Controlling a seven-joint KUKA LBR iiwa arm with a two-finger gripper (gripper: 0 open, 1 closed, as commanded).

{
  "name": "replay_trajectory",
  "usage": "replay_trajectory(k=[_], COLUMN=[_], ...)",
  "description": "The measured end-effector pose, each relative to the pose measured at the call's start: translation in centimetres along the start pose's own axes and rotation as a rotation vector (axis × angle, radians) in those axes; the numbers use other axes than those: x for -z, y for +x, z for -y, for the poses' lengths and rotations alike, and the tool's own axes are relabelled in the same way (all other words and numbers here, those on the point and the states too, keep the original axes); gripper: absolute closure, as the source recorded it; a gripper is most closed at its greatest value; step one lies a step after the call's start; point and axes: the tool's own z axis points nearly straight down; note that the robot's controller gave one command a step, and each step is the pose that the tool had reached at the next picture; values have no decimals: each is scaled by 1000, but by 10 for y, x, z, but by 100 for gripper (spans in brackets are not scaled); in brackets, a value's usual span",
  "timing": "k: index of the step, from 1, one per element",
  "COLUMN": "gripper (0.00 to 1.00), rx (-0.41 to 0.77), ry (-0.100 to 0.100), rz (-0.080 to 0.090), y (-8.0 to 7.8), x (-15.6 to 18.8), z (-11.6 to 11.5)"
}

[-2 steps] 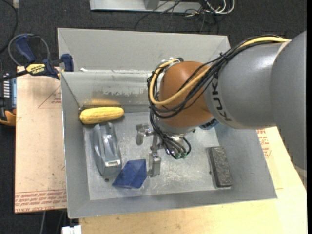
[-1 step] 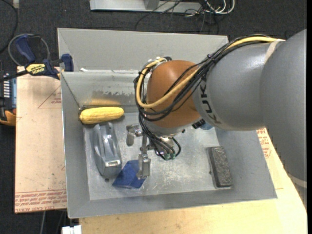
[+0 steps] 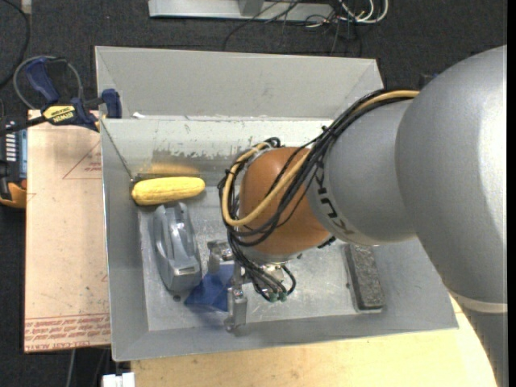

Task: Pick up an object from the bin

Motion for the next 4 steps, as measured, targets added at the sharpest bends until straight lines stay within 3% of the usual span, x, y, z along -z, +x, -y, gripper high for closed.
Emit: replay_trajectory(k=[1, 2, 3, 4], gripper=[0, 100, 100, 100], rx=[117, 120, 120, 590], ry=[-6, -6, -6, -4], rz=[17, 11, 11, 14], y=[10, 12, 12, 3], x=[-3, -4, -4, -19], z=[-1, -1, -1, 39])
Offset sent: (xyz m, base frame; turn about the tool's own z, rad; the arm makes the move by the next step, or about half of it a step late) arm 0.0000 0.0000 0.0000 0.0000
